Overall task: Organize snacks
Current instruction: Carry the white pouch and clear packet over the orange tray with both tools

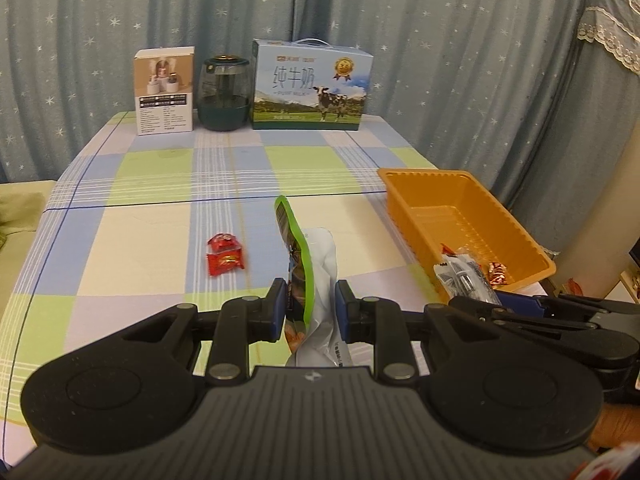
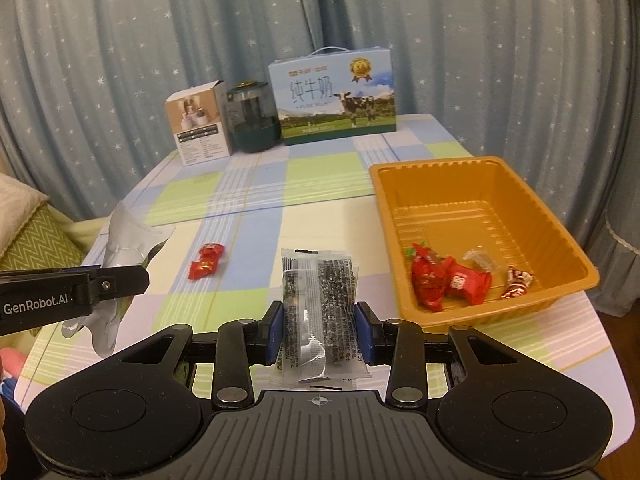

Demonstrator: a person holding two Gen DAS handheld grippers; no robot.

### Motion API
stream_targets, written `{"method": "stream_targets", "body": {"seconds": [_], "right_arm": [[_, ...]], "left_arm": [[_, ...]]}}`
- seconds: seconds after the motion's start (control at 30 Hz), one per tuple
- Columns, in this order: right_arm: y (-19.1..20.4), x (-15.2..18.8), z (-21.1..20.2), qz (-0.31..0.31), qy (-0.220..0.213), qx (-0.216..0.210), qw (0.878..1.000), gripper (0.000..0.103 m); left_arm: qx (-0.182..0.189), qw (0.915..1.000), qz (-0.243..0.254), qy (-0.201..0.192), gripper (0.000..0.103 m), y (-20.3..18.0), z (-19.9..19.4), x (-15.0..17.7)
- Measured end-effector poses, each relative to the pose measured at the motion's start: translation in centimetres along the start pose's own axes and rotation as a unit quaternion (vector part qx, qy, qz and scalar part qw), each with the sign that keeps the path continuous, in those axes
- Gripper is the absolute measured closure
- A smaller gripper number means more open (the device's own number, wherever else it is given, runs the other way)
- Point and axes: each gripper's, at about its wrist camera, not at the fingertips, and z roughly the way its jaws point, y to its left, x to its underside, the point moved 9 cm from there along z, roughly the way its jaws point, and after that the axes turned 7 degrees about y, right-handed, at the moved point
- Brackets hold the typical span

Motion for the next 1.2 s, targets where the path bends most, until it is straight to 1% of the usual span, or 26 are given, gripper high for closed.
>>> {"method": "stream_targets", "body": {"seconds": [0.23, 0.8, 1.2], "right_arm": [[-1.9, -0.1, -0.8, 0.015, -0.005, 0.013, 1.0, 0.065], [-8.6, -0.6, -3.2, 0.067, -0.017, 0.053, 0.996, 0.065], [-11.8, -1.0, -3.0, 0.087, -0.016, 0.07, 0.994, 0.065]], "left_arm": [[0.015, 0.9998, 0.013, 0.002, 0.08, -2.1, 0.3, -0.4], [0.062, 0.9966, 0.052, 0.015, 0.08, -8.8, 2.2, -1.4], [0.092, 0.9925, 0.076, 0.023, 0.08, -12.6, 4.2, -2.2]]}}
